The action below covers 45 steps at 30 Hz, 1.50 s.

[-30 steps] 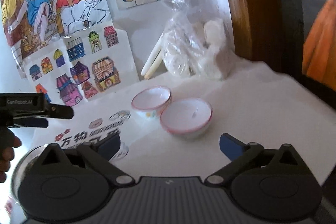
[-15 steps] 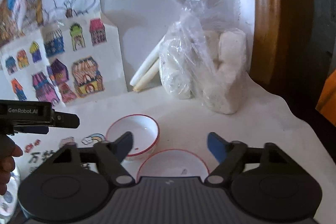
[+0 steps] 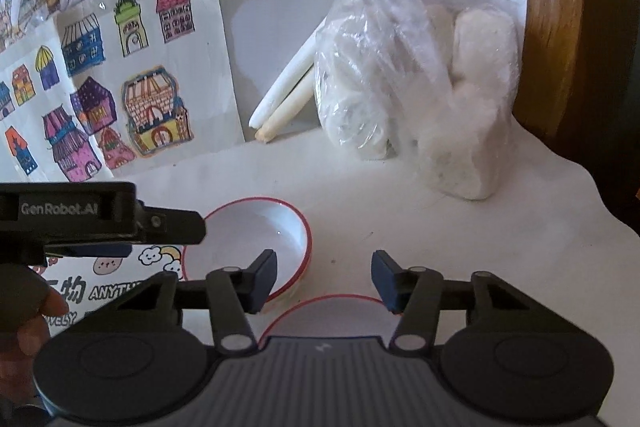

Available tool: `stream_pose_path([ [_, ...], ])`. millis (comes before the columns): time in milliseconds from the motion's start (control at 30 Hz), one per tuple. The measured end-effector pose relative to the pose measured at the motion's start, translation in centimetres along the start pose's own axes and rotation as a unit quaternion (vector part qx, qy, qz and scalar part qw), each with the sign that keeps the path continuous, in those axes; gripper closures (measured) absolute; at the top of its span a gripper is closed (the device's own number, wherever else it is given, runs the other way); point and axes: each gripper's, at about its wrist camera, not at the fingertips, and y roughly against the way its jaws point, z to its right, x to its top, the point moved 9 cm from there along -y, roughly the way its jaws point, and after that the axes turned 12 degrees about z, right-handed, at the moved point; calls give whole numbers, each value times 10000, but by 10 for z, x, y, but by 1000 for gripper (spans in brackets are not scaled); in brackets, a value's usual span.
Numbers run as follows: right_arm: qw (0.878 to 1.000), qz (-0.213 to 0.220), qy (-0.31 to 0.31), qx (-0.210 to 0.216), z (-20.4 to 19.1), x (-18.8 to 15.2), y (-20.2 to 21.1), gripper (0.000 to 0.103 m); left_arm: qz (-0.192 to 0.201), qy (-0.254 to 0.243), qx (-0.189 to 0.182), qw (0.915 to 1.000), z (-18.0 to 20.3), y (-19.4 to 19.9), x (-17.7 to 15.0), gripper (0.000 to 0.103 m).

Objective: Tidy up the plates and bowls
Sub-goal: 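Move both grippers to a red-rimmed white bowl and close on its rim, then carry the red-rimmed white bowl with both grippers and lower it into the steel bowl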

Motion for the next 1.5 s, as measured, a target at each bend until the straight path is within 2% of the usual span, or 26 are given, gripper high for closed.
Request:
stream_pose_path([
  [133, 10000, -46, -10, 21, -1, -1, -6, 51, -175, 109, -15, 9998, 1, -10, -5, 13],
  [233, 9999, -94, -42, 68, -2, -3, -11, 65, -179, 82, -49, 9998, 3, -12, -7, 15],
  [333, 9998, -105, -63, 145, -4, -3, -13, 74, -161, 36, -92, 9998, 3, -13, -5, 21],
  [433, 9998, -112, -33, 169, -8, -4, -14, 80, -197, 86, -174, 9996, 1, -11, -5, 34],
  [467, 9998, -115, -33, 174, -8, -3, -15, 81, -231, 106, -224, 9994, 2, -11, -6, 42],
  [600, 9997, -131, -87, 204, -9, -4, -17, 83, -317, 122, -383, 9987, 3, -7, -11, 58],
  [733, 9994, -153, -167, 260, -10, -5, -19, 83, -331, 167, -519, 9980, 6, -5, -13, 65],
  [900, 9993, -149, -183, 284, -12, -6, -20, 84, -370, 207, -724, 9965, 12, -3, -13, 84],
  [1167, 9992, -123, -274, 265, -14, -5, -23, 87, -283, 336, -617, 9971, 9, 0, -11, 86],
  [1500, 9984, 93, -330, 458, -28, 5, -6, 87, -64, 300, -642, 9975, 2, 33, 4, 87],
])
